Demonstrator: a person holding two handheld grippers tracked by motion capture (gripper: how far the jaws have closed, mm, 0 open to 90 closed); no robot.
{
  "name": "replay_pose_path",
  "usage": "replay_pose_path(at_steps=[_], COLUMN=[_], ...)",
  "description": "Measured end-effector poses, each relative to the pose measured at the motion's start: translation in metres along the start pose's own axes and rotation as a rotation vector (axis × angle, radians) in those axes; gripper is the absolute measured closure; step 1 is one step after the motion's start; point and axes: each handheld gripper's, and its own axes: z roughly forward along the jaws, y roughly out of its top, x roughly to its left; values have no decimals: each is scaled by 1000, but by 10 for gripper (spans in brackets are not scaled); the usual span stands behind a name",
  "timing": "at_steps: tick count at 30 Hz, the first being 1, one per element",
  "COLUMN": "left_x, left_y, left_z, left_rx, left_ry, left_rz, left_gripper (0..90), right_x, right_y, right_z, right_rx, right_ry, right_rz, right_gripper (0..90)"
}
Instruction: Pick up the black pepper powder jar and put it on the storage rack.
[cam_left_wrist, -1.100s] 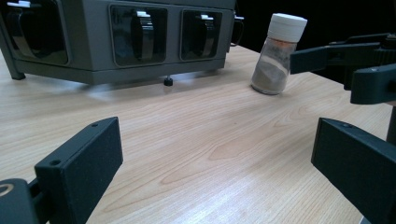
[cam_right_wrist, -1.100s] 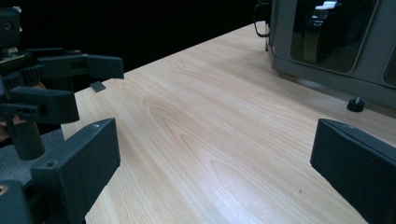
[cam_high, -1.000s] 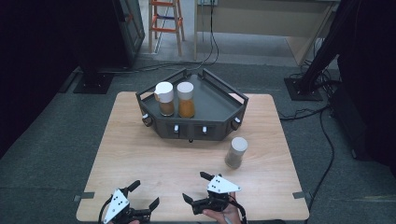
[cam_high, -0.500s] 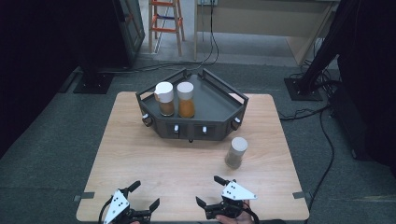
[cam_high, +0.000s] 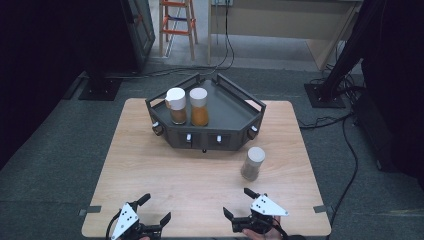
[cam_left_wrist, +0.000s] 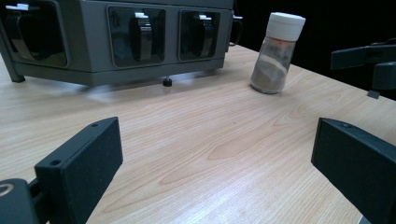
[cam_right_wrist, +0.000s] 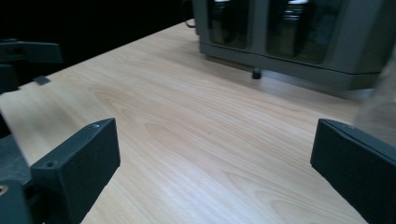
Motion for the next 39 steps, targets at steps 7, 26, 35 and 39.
replay_pose_path(at_steps=[7, 26, 35, 39], left_x=[0, 0, 0, 0], left_y=[0, 0, 0, 0], left_z=[0, 0, 0, 0], left_rx=[-2, -1, -1, 0], left_ry=[2, 2, 1, 1], left_rz=[-2, 0, 1, 0], left_gripper=[19, 19, 18, 19], right_x=[-8, -31, -41, -45], right_y=[1, 14, 17, 18], right_z=[-3, 7, 21, 27], right_rx=[-5, -4, 5, 11], right_ry=[-59, -225, -266, -285], right_rz=[16, 42, 51, 59], right_gripper=[13, 13, 14, 15])
